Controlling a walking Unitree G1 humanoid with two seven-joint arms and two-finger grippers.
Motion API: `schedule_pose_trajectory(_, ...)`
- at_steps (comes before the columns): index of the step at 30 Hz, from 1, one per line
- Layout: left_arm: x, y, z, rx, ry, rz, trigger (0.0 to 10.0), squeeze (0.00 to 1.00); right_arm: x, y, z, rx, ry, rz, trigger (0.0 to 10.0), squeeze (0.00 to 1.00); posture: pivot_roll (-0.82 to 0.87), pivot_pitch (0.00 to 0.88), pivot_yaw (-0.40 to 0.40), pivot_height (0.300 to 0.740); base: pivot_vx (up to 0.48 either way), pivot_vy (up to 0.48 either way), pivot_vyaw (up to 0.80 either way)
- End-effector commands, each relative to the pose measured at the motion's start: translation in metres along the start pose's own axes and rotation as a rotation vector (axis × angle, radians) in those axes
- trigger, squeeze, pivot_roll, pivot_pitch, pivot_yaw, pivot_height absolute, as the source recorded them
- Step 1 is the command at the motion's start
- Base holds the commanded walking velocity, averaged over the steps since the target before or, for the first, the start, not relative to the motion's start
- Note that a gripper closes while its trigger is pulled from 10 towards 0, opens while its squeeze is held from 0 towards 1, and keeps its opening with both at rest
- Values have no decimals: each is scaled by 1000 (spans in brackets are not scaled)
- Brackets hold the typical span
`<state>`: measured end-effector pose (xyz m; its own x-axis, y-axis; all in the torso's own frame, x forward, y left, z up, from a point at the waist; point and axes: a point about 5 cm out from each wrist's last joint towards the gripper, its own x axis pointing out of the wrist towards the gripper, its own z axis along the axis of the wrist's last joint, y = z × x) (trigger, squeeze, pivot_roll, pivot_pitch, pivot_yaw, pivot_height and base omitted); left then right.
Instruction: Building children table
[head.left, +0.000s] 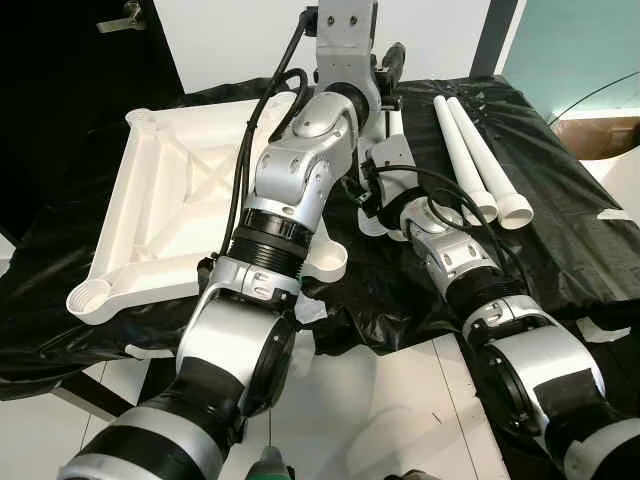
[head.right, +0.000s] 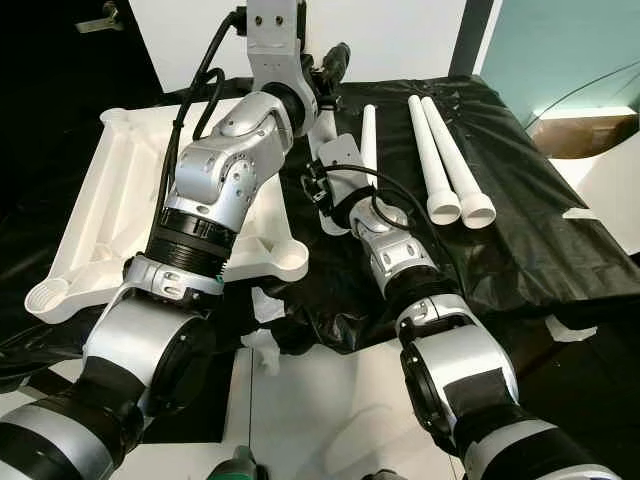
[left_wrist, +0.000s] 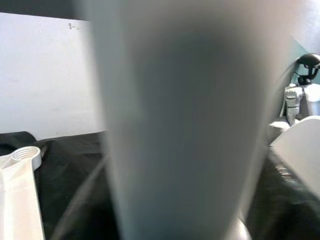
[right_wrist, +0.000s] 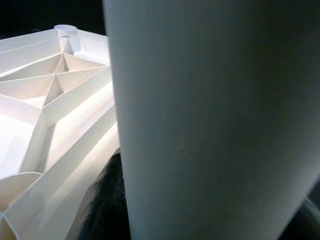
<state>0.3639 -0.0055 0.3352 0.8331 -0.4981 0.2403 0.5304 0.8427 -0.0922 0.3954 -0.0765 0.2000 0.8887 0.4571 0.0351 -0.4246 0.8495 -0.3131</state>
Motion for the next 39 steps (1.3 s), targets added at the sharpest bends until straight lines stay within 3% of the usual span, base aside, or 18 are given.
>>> schedule_pose_trajectory(1,2,-17,7,23,-22,-147,10000,1000,-2,3,-8,-3,32,39,10000,0,98,0,38,740,0,0,0)
schedule_pose_trajectory(4,-1,-17,6,52,-20,-203,10000,1000,-4,1,-9,-2,30,60,10000,0,96,0,37,740,0,0,0)
schedule_pose_trajectory(5,-5,-18,6,64,-28,-276,10000,1000,-5,-1,-9,1,26,82,10000,0,90,0,36,740,0,0,0)
schedule_pose_trajectory(6,-9,-17,5,82,-34,-340,10000,67,-8,-3,-9,0,17,110,10000,0,90,0,36,740,0,0,0)
schedule_pose_trajectory(7,-13,-15,5,94,-38,-393,10000,0,-9,-4,-9,-2,8,137,10000,0,89,0,37,740,0,0,0)
schedule_pose_trajectory(11,-20,-13,4,106,-43,-468,10000,0,-12,-4,-9,0,-4,178,10000,0,88,0,37,740,0,0,0)
schedule_pose_trajectory(15,-35,-4,3,129,-14,-620,10000,0,-20,-7,-4,-21,-63,282,10000,0,85,1,37,740,0,0,0)
schedule_pose_trajectory(23,-48,5,0,147,17,-723,10000,0,-32,-12,3,-21,-120,445,10000,0,81,5,38,740,0,0,0)
schedule_pose_trajectory(29,-56,11,6,97,15,-798,10000,0,-40,-21,8,-24,-142,549,10000,0,77,7,38,740,0,0,0)
schedule_pose_trajectory(36,-62,13,18,26,-25,-854,10000,0,-45,-32,8,-35,-121,583,10000,0,76,8,36,740,0,0,0)
schedule_pose_trajectory(37,-62,14,19,21,-30,-854,4784,0,-46,-33,8,-39,-114,590,10000,0,76,8,36,740,0,0,0)
schedule_pose_trajectory(38,-62,14,19,21,-30,-854,4784,0,-46,-33,8,-39,-114,590,10000,0,76,8,36,740,0,0,0)
schedule_pose_trajectory(39,-62,14,20,20,-35,-849,1725,0,-46,-34,7,-44,-109,594,10000,0,77,9,36,740,0,0,0)
